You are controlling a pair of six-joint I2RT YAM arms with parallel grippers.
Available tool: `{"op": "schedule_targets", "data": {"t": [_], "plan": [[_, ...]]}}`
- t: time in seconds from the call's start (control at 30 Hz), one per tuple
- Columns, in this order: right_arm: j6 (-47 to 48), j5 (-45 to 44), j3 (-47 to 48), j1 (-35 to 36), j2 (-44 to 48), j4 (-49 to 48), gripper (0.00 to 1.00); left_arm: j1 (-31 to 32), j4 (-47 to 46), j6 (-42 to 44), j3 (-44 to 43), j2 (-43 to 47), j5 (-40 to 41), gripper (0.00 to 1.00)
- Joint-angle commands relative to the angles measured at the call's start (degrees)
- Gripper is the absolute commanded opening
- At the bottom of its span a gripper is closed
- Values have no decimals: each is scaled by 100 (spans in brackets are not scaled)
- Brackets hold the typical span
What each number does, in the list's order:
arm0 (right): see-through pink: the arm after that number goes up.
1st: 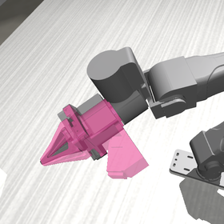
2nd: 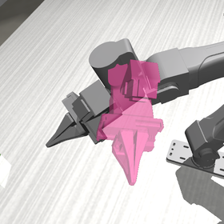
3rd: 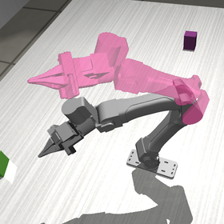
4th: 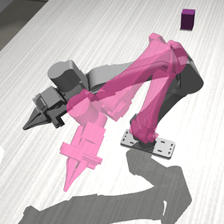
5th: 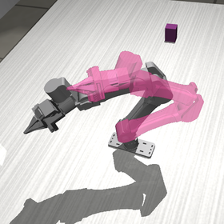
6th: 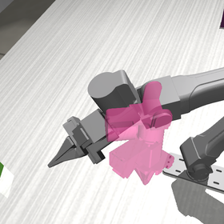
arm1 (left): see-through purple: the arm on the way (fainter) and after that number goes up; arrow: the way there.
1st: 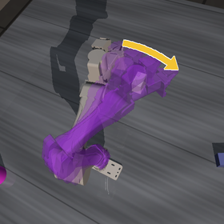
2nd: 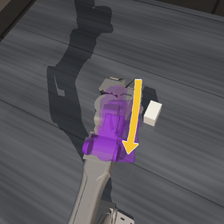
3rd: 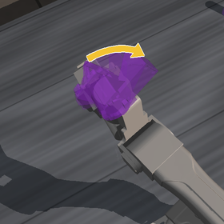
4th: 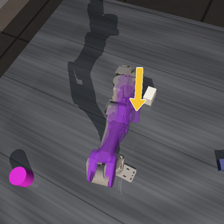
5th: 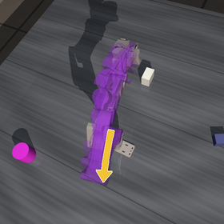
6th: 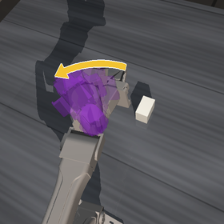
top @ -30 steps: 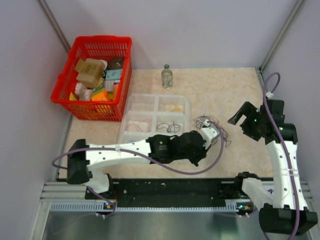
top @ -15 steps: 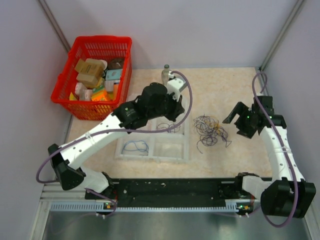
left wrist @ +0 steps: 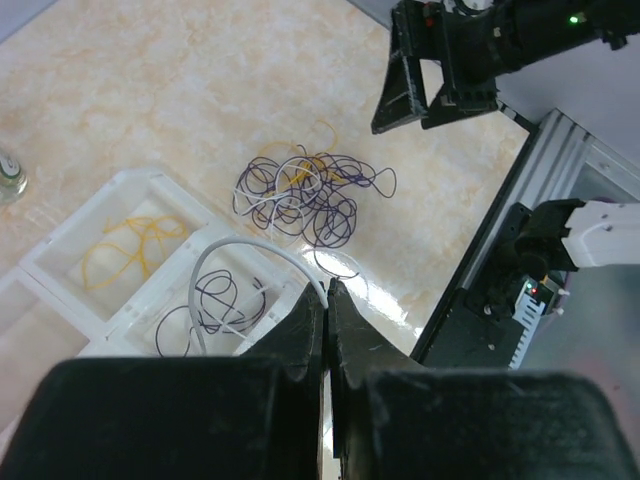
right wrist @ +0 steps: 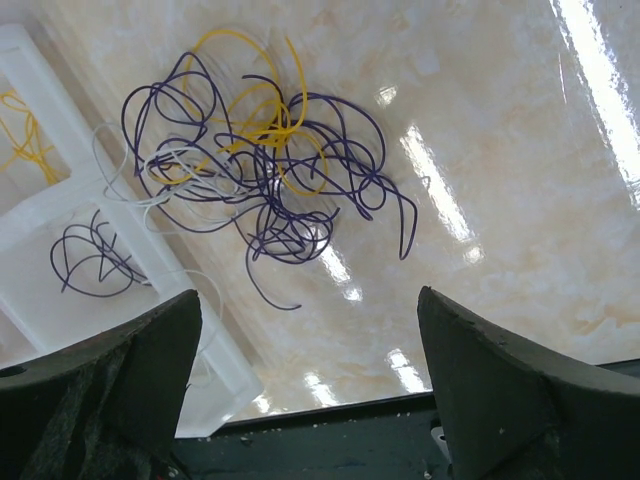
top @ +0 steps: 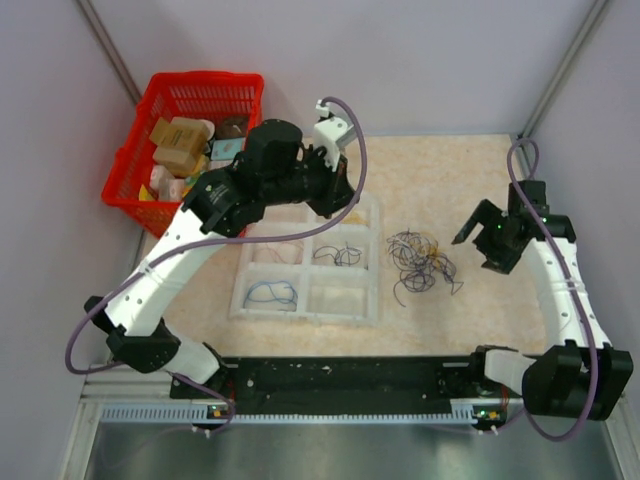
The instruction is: Untangle the cables
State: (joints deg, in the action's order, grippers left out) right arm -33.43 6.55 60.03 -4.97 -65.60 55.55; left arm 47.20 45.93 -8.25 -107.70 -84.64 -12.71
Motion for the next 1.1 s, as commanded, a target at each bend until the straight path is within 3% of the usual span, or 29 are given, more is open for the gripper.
{"op": "schedule_targets", "data": {"t": [0.0, 0.1, 0.23, 0.53, 0.8, 1.07], "plan": [[205, -92, 404, 40, -101, 88, 88, -114, 916, 420, -620, 175, -891, 0], [214, -66, 457, 40, -181, 79, 88, -132, 1312, 334, -647, 307, -796, 0], [170, 22, 562, 110, -251, 44, 88, -141, 1138, 140, -314, 510, -576, 0], [161, 57, 527, 119, -357, 17, 88, -194, 1760, 157, -638, 659, -215, 0], [153, 92, 501, 128, -436, -27, 88, -264, 2516, 377, -392, 1142, 347, 0], [161, 110, 439, 154, -480, -44, 88, -308, 2640, 306, -50, 1398, 630, 0]]}}
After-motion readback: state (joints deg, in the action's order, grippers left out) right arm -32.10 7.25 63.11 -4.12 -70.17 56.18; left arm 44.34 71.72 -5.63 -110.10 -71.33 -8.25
